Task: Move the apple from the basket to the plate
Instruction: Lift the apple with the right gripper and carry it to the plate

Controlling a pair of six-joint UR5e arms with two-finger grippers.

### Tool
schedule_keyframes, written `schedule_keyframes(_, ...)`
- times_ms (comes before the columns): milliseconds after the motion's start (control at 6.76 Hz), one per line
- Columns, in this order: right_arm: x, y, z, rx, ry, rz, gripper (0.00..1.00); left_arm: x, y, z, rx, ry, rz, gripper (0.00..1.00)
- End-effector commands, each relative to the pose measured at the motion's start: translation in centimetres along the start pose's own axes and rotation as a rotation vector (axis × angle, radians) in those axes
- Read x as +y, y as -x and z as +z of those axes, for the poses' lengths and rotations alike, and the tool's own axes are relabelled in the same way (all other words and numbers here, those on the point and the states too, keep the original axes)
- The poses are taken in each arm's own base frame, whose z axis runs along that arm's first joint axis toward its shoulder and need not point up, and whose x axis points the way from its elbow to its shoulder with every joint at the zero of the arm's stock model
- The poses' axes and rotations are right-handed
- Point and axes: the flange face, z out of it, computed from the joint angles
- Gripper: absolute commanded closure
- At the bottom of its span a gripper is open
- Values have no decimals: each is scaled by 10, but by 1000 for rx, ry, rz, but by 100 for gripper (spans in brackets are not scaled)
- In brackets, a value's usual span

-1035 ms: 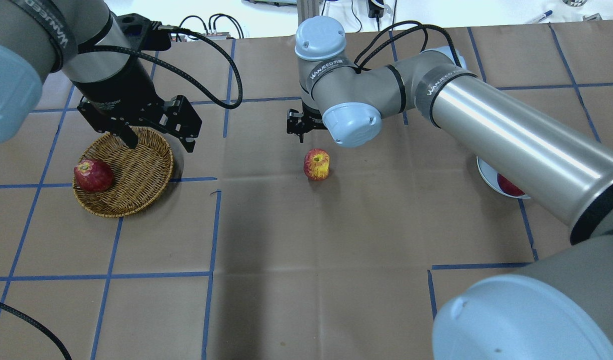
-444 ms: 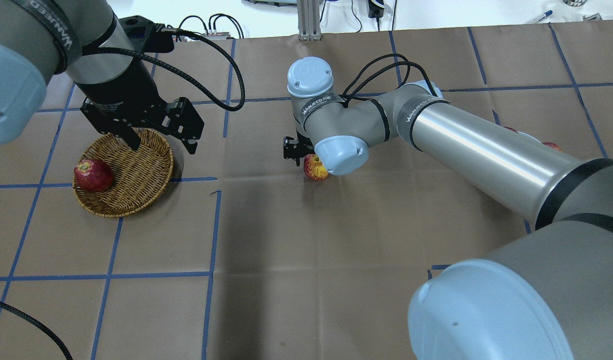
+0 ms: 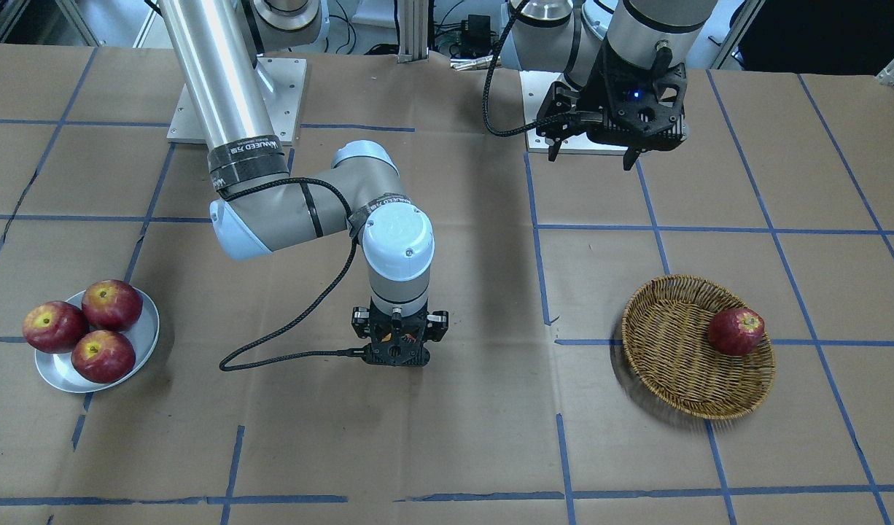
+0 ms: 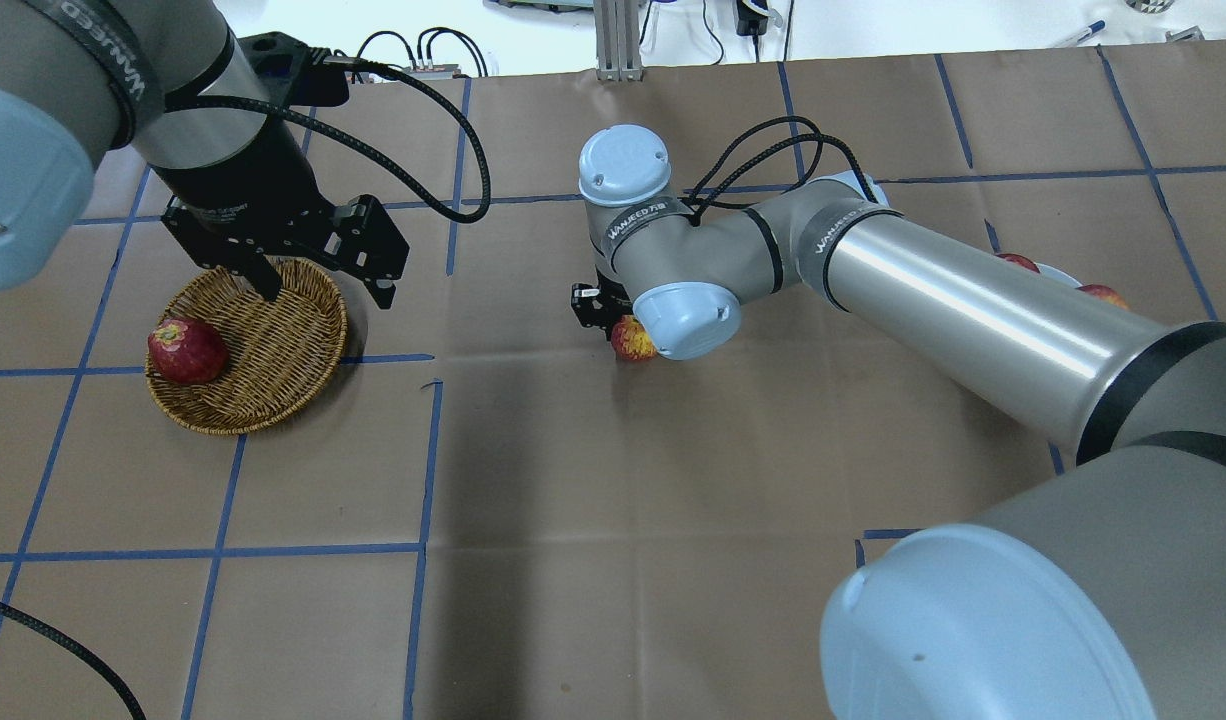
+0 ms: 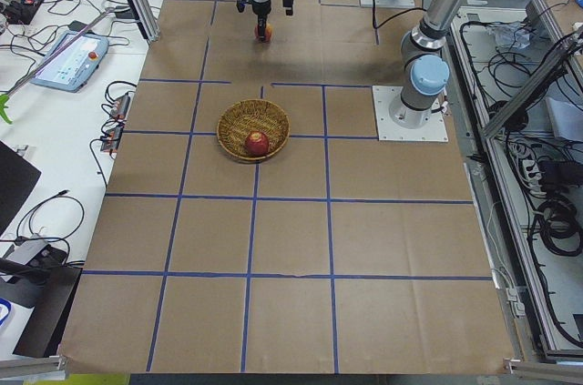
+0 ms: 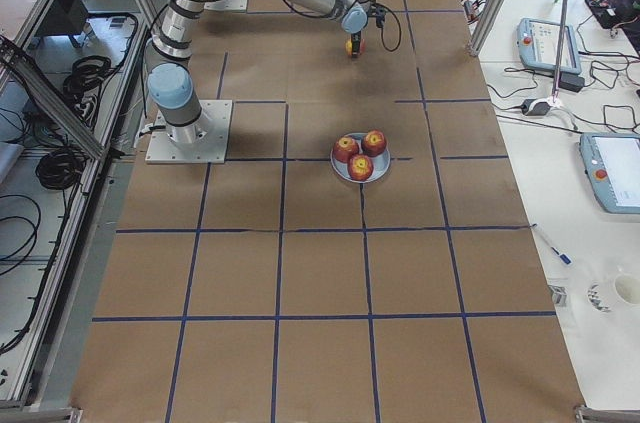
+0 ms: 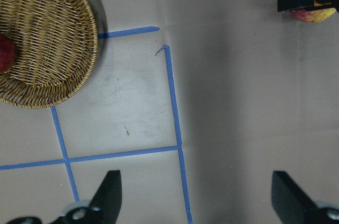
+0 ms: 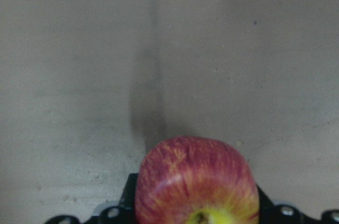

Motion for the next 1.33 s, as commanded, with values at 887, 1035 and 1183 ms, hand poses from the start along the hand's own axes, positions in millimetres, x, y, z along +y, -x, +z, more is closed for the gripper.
schedule_keyframes(887, -81, -228, -210, 12, 44, -111, 66, 2, 0, 6, -1, 11, -2, 1)
schedule_keyframes(1035, -88, -308, -208, 5, 69, -171, 66, 2, 0, 6, -1, 11, -2, 1)
schedule_keyframes(1183, -88, -382, -190, -22, 102, -196, 66, 2, 0, 6, -1, 11, -2, 1)
